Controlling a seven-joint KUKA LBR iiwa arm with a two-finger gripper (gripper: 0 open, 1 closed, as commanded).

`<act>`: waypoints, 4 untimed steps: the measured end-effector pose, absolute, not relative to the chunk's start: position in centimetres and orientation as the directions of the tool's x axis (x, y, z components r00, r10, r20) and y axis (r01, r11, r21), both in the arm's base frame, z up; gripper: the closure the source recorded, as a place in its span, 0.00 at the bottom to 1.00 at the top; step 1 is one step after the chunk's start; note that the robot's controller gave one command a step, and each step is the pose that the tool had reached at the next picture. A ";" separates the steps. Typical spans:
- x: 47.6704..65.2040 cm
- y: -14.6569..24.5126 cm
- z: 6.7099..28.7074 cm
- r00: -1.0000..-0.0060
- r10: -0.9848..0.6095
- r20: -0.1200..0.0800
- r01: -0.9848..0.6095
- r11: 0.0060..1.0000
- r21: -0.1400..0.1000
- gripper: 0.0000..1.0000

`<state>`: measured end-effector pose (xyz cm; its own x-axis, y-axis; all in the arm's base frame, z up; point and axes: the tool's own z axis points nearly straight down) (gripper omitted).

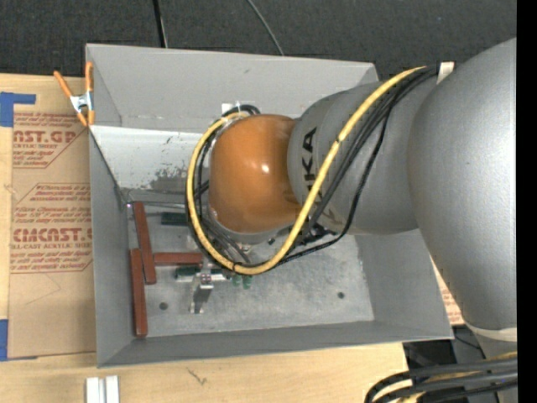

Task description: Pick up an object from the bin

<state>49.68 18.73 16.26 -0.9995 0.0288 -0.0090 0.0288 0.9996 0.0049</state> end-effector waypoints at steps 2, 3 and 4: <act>49.7 14.0 7.7 -0.944 0.329 -0.023 0.329 0.944 0.014 1.00; 49.7 14.0 7.7 -0.944 0.329 -0.023 0.329 0.944 0.014 1.00; 49.4 13.8 27.5 -0.922 0.387 0.003 0.387 0.922 -0.002 1.00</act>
Offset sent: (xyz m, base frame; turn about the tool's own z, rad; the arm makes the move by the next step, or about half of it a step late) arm -0.0080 -0.0478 -0.0926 0.3043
